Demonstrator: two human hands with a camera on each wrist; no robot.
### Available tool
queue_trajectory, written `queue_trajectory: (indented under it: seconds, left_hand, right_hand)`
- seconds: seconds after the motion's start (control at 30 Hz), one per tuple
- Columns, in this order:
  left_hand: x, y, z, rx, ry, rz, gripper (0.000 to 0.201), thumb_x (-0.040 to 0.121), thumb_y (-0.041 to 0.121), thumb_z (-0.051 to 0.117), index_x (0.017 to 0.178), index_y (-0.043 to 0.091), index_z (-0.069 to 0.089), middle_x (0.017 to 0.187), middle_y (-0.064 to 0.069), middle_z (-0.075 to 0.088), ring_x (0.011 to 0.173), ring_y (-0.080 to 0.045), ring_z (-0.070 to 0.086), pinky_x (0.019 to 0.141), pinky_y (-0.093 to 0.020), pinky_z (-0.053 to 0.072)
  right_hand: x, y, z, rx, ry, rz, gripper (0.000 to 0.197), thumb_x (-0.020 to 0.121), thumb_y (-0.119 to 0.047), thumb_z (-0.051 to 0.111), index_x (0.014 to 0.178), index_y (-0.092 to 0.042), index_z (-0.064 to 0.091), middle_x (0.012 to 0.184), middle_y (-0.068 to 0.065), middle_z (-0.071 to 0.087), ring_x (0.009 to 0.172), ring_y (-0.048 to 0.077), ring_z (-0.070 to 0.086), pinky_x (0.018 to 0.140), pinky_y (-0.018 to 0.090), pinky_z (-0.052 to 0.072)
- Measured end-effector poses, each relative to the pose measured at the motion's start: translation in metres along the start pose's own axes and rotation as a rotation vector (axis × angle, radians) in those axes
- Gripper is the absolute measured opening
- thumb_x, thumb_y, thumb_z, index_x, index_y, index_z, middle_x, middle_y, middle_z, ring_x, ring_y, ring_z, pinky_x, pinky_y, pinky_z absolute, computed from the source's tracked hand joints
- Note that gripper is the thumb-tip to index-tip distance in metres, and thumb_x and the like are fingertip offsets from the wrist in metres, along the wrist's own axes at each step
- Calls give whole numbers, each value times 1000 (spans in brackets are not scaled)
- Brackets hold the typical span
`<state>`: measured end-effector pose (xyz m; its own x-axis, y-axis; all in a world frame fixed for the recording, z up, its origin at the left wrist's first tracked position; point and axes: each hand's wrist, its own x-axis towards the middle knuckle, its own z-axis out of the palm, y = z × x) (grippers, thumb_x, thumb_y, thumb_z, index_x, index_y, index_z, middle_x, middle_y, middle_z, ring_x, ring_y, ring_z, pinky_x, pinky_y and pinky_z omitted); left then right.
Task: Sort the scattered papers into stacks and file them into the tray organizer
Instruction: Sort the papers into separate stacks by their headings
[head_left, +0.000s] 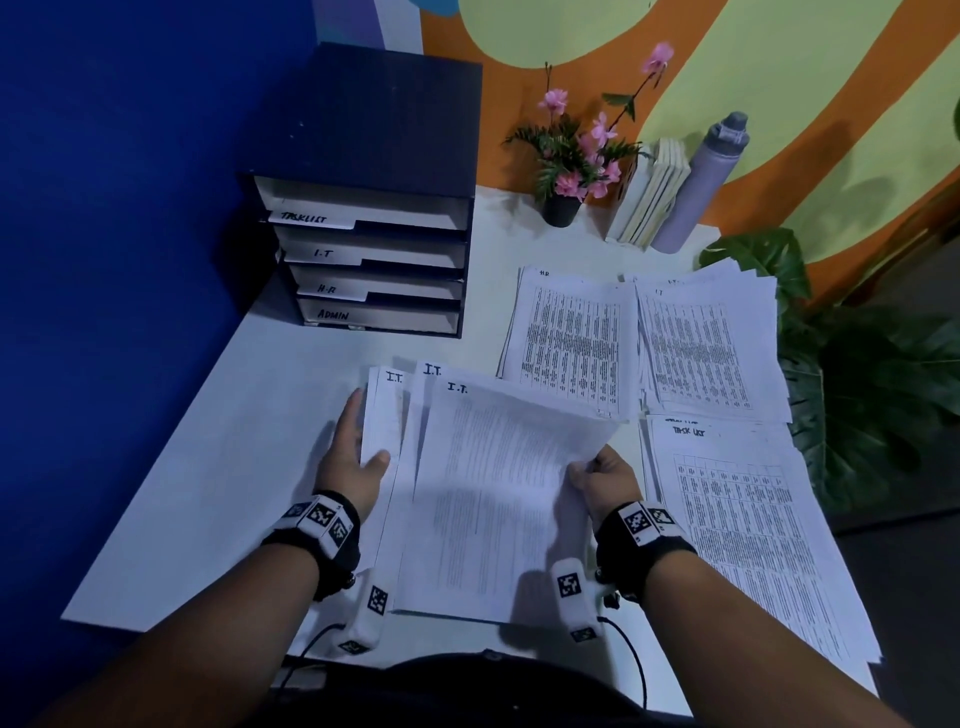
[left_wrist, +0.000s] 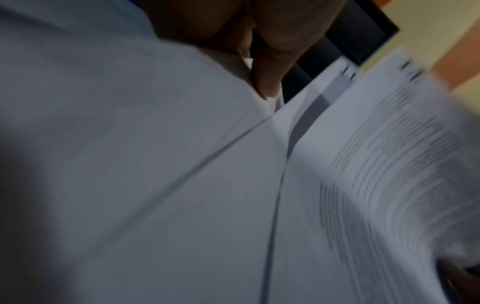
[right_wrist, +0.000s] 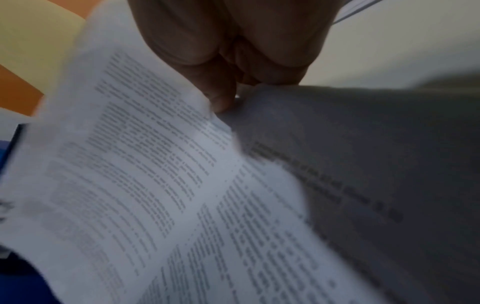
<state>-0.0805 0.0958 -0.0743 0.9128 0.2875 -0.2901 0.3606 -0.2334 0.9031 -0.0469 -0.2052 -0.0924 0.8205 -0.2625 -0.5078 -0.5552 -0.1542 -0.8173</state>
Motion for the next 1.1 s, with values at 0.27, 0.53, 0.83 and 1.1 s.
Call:
queue_trajectory:
  seconds: [0.27,0.53,0.83,1.1]
  left_hand:
    - [-7,18,6,3,-94,-162,37,94,35,56,123,13,62,124,3,56,123,-17,49,97,-24,34]
    - [-3,18,5,122,-10,-232,29,79,32,76,96,12,63,98,-2,61,91,-20,56,82,-24,40]
    - [-1,9,2,123,36,-160,19,92,19,60,109,12,65,108,-1,60,105,-23,56,86,-26,41]
    - [-2,10,4,18,33,-52,42,85,10,68,117,30,53,117,3,52,109,-14,52,92,-28,41]
  right_hand:
    - [-1,-4,4,74,-20,-1,38,85,12,56,89,-25,67,94,4,71,96,31,65,91,48,53]
    - [3,3,4,38,-60,37,4,83,-7,68,82,-12,68,83,11,71,79,28,64,78,52,56]
    - [-1,0,1,109,-50,42,24,86,5,62,82,-17,70,85,10,70,82,29,63,82,49,55]
    - [-2,-6,4,143,-50,-40,31,83,10,59,95,-18,62,93,8,69,88,28,63,88,47,53]
